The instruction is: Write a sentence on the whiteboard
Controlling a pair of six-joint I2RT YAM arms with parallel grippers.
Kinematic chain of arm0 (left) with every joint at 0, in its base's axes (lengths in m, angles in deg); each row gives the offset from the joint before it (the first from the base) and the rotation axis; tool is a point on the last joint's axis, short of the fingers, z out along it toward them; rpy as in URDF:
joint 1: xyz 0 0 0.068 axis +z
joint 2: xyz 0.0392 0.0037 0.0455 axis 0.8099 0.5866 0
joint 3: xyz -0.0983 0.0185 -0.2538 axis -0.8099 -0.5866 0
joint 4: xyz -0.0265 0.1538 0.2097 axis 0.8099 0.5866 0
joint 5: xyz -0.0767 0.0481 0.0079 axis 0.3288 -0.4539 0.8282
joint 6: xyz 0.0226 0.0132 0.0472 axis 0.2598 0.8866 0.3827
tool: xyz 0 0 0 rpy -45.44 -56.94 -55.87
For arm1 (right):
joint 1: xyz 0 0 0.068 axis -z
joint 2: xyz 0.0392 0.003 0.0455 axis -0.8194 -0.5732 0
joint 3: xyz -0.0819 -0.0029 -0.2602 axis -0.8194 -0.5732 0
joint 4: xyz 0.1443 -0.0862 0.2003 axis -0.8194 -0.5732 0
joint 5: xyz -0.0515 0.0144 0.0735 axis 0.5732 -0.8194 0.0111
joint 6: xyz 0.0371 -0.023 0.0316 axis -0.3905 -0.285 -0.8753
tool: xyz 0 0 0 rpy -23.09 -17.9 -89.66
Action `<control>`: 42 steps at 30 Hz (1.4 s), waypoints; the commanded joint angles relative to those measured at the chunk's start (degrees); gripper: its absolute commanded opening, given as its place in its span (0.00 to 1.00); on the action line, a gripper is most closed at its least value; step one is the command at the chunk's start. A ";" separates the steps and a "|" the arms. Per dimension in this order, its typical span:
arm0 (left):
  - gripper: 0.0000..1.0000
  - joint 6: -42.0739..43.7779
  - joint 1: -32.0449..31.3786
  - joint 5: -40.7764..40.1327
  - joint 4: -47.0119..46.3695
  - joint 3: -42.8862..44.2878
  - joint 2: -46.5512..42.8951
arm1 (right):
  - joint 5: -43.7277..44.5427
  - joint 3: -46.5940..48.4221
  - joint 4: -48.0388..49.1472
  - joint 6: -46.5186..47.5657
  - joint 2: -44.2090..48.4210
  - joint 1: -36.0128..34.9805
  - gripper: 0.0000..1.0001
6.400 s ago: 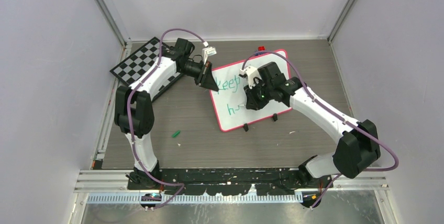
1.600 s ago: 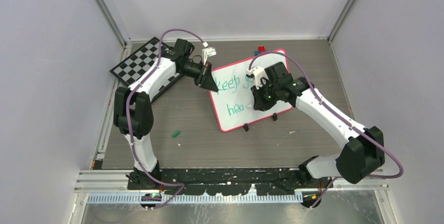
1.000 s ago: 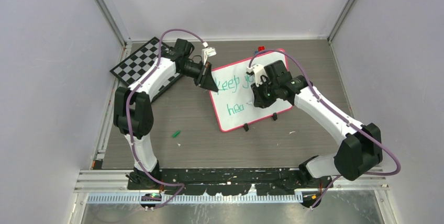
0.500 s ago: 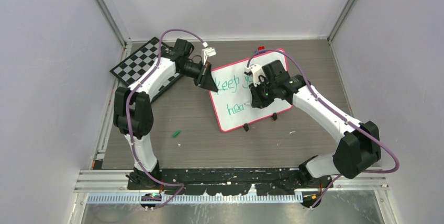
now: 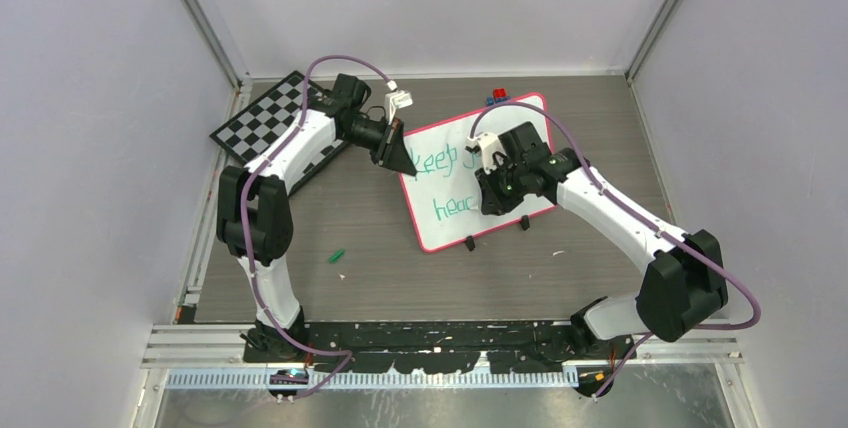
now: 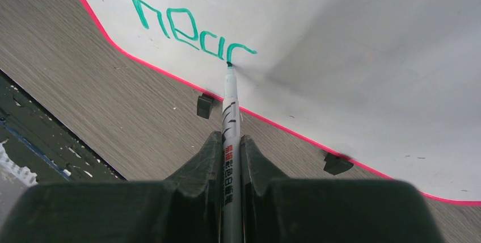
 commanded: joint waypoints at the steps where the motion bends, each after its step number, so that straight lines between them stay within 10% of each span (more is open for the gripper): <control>1: 0.00 2.95 -0.22 -3.12 0.98 0.36 -2.01 | 2.48 2.00 2.12 0.95 1.70 0.78 0.00; 42: 0.00 3.40 -0.22 -3.72 1.43 0.19 -1.95 | -0.27 0.99 -0.02 1.86 1.47 3.20 0.00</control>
